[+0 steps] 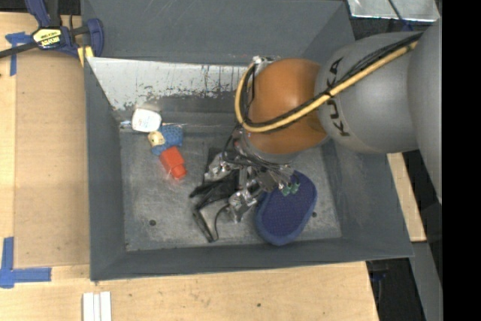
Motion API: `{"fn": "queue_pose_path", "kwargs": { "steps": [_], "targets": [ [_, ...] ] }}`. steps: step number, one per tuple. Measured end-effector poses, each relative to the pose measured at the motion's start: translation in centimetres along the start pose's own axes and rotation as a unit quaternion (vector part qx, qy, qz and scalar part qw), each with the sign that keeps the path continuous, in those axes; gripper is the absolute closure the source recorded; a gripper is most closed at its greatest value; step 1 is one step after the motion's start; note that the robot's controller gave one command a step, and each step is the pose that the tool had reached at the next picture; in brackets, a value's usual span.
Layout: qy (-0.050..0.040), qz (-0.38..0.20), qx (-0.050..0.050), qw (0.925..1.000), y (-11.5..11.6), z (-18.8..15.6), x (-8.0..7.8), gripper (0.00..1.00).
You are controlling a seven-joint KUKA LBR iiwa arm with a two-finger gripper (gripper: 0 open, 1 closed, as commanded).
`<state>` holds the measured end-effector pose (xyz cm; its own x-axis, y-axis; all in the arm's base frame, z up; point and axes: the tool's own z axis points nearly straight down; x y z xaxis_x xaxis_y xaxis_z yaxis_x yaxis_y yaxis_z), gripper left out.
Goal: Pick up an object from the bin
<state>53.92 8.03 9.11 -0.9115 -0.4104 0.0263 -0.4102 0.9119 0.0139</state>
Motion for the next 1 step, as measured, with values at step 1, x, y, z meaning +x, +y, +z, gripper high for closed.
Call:
{"fn": "queue_pose_path", "kwargs": {
  "steps": [1],
  "targets": [
    [-0.0143, 0.000, 0.007, 0.9999, 0.04, -4.75, 0.11, 1.00]
  ]
}}
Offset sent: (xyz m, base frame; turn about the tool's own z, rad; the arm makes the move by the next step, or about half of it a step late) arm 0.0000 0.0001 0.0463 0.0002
